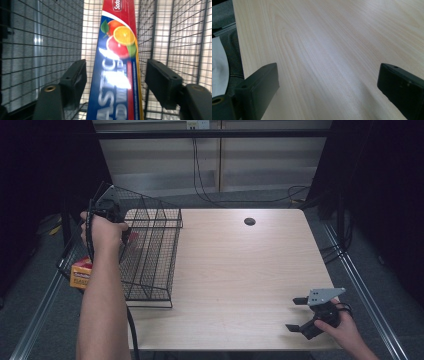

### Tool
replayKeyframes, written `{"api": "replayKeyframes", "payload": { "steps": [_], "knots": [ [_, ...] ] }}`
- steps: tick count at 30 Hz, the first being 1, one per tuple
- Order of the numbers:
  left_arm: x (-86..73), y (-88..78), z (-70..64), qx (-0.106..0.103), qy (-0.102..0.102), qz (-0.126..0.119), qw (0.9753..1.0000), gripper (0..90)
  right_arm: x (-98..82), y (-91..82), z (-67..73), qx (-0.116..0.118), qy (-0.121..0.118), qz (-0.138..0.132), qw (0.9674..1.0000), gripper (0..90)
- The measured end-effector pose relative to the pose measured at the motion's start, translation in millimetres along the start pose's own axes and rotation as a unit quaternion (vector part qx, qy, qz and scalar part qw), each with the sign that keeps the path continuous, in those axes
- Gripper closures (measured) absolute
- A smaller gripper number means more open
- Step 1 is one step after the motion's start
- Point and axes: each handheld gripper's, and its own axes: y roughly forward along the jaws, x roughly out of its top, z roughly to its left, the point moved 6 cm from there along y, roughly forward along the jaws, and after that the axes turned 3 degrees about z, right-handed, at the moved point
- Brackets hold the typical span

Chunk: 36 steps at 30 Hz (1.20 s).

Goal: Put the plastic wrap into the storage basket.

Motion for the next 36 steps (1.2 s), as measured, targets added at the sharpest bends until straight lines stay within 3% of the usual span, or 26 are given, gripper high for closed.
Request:
{"api": "replayKeyframes", "payload": {
  "steps": [5, 10, 15, 19, 21, 24, 29, 36],
  "knots": [
    [0.5, -2.7, -0.1, -0.008, -0.014, -0.014, 0.9998, 25.4, 0.1, -1.0, 0.4, 0.002, 0.002, -0.002, 1.0000, 3.4],
    [1.2, -12.2, -5.1, -0.009, -0.002, -0.036, 0.9993, 18.8, 1.1, -1.1, -0.1, 0.000, 0.001, -0.003, 1.0000, 3.4],
    [-0.2, -25.2, -15.6, -0.034, 0.005, -0.066, 0.9973, 13.9, 4.5, 0.0, -0.8, -0.001, -0.002, -0.006, 1.0000, 3.4],
    [-1.2, -33.2, -22.7, -0.050, 0.009, -0.088, 0.9948, 12.3, 4.6, 0.1, -0.7, 0.000, -0.003, -0.004, 1.0000, 3.4],
    [-2.4, -35.4, -27.2, -0.072, 0.006, -0.098, 0.9926, 11.6, 4.7, -0.7, -0.1, 0.002, -0.001, -0.005, 1.0000, 3.4],
    [-1.9, -39.7, -31.5, -0.076, 0.012, -0.116, 0.9903, 11.4, 4.7, -2.0, -0.6, 0.001, -0.003, -0.007, 1.0000, 3.4],
    [-3.6, -45.4, -44.7, -0.091, 0.038, -0.137, 0.9856, 10.4, 4.0, -2.2, -0.2, 0.000, -0.001, -0.006, 1.0000, 3.4],
    [-8.6, -39.6, -69.4, -0.115, 0.072, -0.144, 0.9803, 9.5, 3.8, -2.5, 0.0, -0.003, -0.001, -0.006, 1.0000, 3.4]
  ]
}}
